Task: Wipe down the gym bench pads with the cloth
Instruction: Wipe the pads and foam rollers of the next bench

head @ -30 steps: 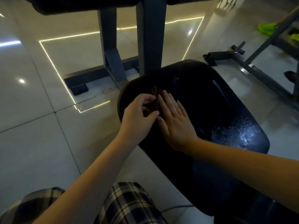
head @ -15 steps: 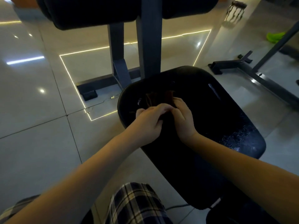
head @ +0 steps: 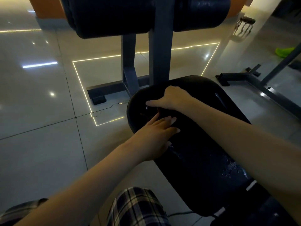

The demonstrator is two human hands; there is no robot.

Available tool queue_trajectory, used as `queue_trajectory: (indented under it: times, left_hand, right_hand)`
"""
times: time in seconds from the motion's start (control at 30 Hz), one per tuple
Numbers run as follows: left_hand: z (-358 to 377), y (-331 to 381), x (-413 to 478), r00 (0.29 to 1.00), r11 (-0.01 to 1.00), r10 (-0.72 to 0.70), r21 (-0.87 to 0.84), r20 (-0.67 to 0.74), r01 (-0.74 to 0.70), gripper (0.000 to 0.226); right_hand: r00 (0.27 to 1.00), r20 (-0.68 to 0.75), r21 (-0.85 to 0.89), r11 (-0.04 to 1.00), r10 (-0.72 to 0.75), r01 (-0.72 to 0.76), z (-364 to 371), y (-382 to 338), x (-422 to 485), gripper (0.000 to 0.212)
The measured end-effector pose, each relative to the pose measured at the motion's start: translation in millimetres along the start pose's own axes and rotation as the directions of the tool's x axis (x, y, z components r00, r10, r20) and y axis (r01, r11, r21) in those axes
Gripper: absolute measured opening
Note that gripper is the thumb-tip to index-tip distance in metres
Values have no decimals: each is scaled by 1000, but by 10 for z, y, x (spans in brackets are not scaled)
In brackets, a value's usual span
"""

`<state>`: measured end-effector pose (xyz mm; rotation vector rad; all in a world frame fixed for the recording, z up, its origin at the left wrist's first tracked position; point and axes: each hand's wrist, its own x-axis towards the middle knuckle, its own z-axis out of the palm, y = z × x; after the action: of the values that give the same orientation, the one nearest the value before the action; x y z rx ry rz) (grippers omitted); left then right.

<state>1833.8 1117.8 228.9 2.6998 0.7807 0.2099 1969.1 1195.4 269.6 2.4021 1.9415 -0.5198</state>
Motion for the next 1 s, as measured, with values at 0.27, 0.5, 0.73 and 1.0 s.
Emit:
queue_trajectory:
  times: [0.27, 0.5, 0.73, 1.0]
  left_hand:
    - [-223, -92, -99, 996, 987, -41, -159, -82, 28, 50]
    - [-352, -297, -192, 886, 873, -313, -471, -342, 127, 35]
    - [-589, -280, -189, 815, 352, -559, -934, -153, 66, 94]
    - [-615, -165, -156, 974, -137, -217, -990, 58, 29, 27]
  right_hand:
    - [976, 201, 116, 987, 84, -108, -264, 59, 24, 20]
    - [994, 77, 803, 596, -72, -19, -562, 269, -327, 23]
    - [936, 50, 821, 548, -348, 160, -981, 274, -854, 15]
    - [918, 4, 779, 577, -396, 246, -1147, 381, -1149, 22]
